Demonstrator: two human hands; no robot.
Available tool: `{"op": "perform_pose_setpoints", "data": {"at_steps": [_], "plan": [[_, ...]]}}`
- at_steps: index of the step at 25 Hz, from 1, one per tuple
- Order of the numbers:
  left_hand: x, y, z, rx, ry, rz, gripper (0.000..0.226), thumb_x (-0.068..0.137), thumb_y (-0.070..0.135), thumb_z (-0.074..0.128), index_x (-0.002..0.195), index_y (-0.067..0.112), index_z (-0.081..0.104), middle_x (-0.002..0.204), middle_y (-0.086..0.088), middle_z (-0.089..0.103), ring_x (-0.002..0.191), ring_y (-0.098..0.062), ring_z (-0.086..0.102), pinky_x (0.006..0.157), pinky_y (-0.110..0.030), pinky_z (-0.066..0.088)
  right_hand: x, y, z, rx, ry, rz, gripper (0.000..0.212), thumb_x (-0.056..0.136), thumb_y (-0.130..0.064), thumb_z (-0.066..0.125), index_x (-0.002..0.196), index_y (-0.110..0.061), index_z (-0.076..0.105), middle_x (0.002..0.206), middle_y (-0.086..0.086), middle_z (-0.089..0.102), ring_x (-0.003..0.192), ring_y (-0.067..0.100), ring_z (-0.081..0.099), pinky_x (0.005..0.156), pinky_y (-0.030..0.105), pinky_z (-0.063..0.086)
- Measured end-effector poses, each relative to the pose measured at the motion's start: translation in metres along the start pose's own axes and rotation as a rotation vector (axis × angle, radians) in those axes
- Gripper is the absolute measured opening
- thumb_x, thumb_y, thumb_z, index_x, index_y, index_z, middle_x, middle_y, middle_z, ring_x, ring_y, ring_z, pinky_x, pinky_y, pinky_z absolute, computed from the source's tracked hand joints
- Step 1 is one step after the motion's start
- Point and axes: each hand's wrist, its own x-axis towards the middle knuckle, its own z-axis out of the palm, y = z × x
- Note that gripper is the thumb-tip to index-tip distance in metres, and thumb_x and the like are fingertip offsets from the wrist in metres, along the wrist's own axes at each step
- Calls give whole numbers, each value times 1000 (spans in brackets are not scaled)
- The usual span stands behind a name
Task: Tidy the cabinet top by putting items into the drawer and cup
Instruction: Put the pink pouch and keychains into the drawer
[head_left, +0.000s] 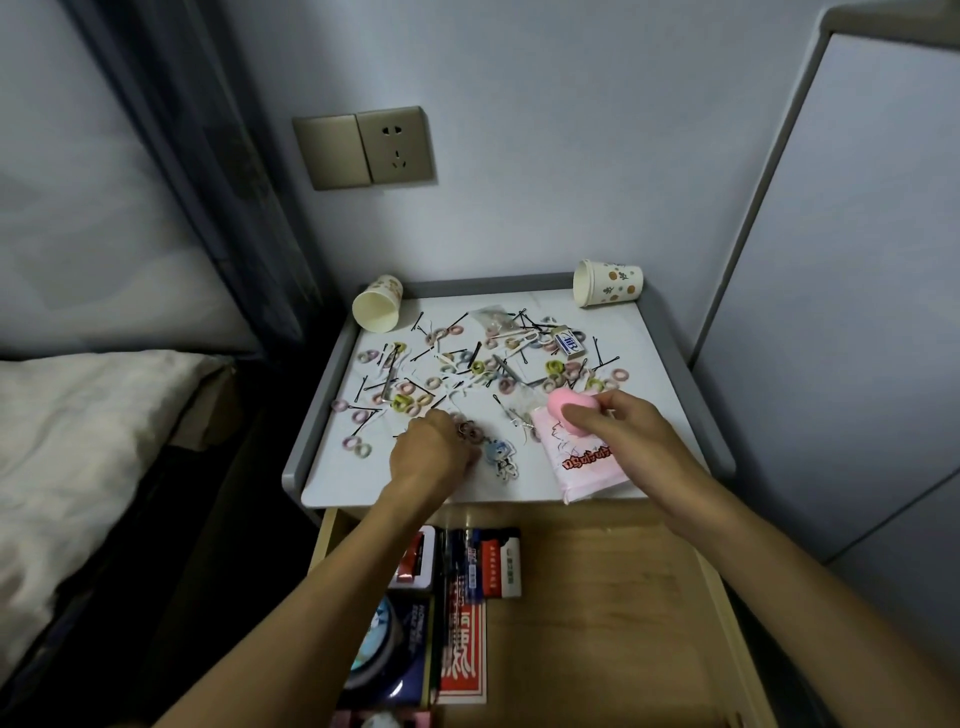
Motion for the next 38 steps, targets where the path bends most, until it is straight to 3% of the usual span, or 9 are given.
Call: {"op": "perform_pose_setpoints", "data": {"at_steps": [3,6,10,16,21,25,31,33,38], "plan": [[-4,7,5,-77,32,-14,46,87,43,62,113,6,61,110,-15,66,97,-33,64,79,-36,53,2,1,2,-25,11,1,21,88,-35,66,102,-20,64,99,-4,67,89,9,62,66,24,41],[-10,23,10,-74,10,-57,76,77,64,66,123,5,52,120,-13,59,108,-32,60,87,-36,49,1,3,4,-18,11,10,20,86,-35,67,100,-21,64,99,-2,69,88,13,66,65,25,45],[-17,42,14,59,13,-55,91,72,62,73,133,3,40,130,-15,49,118,-32,53,90,-38,46,-2,1,4,-5,14,19,18,88,-32,66,102,-20,63,95,-5,69,78,5,65,51,12,41],[3,31,0,-79,-80,-8,48,76,31,82,109,3,61,108,-14,67,97,-30,65,76,-32,52,-1,3,2,-14,22,17,18,87,-34,67,100,-22,63,101,-2,69,91,13,65,66,25,45],[9,29,-10,-47,-85,34,42,68,24,88,93,2,63,99,-17,68,89,-31,68,73,-34,57,0,0,11,1,-30,26,22,89,-32,65,107,-19,63,102,-3,67,86,5,61,61,19,41],[15,29,-13,-73,-129,35,37,67,19,89,70,8,54,81,-13,68,63,-20,63,57,-28,53,5,1,13,-7,-26,23,23,89,-32,65,108,-18,64,102,-3,68,83,4,62,59,18,40],[21,17,-17,-211,-124,33,41,60,24,93,86,0,71,82,-13,72,72,-24,68,68,-37,61,4,2,10,4,-40,-25,20,90,-29,65,107,-18,64,97,-4,69,68,-5,64,50,6,42],[14,12,-21,-363,-121,19,32,64,17,91,85,1,73,75,-12,71,64,-20,65,60,-32,58,0,1,12,10,-79,-44,19,90,-25,65,108,-18,64,97,-2,70,65,-8,64,51,4,41],[-39,-9,-46,-762,-182,-24,27,72,4,83,93,-1,66,66,-13,69,50,-17,60,45,-22,50,-21,1,14,29,-186,-56,16,90,-23,63,106,-20,68,102,7,73,93,19,71,80,30,52]]}}
